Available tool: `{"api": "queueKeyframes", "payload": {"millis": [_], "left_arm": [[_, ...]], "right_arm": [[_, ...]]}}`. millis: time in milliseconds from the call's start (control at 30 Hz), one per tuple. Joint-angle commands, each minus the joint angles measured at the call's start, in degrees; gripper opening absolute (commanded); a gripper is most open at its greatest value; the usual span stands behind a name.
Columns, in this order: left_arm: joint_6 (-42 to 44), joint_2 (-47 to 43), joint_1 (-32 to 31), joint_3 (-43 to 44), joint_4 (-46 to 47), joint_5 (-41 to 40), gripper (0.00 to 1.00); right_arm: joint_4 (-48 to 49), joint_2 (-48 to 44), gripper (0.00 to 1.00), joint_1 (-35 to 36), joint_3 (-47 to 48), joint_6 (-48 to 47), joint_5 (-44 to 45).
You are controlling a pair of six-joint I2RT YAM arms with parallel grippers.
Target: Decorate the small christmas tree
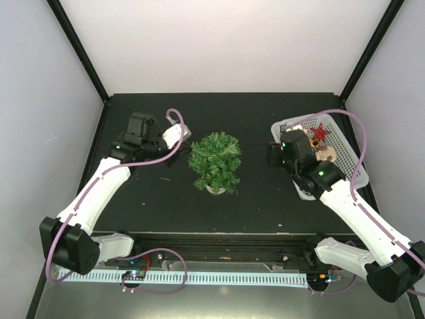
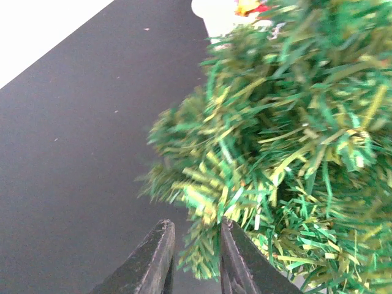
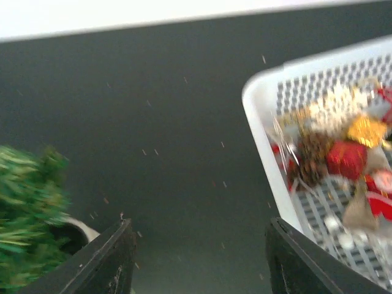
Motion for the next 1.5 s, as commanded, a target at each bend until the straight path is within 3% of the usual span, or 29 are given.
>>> {"api": "queueKeyframes", "payload": {"millis": [0, 200, 433, 533, 767, 967, 1300, 1467], "left_arm": [[0.49, 2.29, 3.07, 2.40, 0.89, -3.27, 0.24], [-0.73, 3.89, 5.17, 4.42, 0.46, 2.23, 0.33], [-1.01, -3.60, 5.96, 3.35, -2.07, 3.25, 0.63], [-0.59, -6.12, 7.48, 3.06, -5.04, 3.52, 0.70], [0.76, -10.74, 8.13, -2.51, -11.53, 5.21, 0.72], [1.62, -14.57, 8.29, -8.20, -11.62, 7.93, 0.74], [3.03, -13.44, 8.79, -8.27, -13.69, 9.03, 0.75], [2.13, -13.05, 8.83, -8.61, -13.01, 10.36, 0.75]], "right_arm": [[-3.01, -2.47, 0.59, -0.53, -3.18, 2.96, 0.87], [-4.11, -0.67, 0.61, -1.29, -3.87, 4.07, 2.34], [-6.08, -0.35, 0.60, -11.94, -7.16, 4.93, -1.39], [-6.73, 0.41, 0.60, -15.28, -9.31, 5.32, -2.26], [-6.98, 2.68, 0.58, -21.18, -13.01, 8.04, -6.67], [-6.00, 2.32, 0.57, -21.23, -16.01, 8.30, -16.31], [-2.92, 1.80, 0.57, -20.78, -18.25, 5.85, -30.47], [0.66, 3.12, 0.55, -16.67, -15.70, 8.40, -33.50]]}}
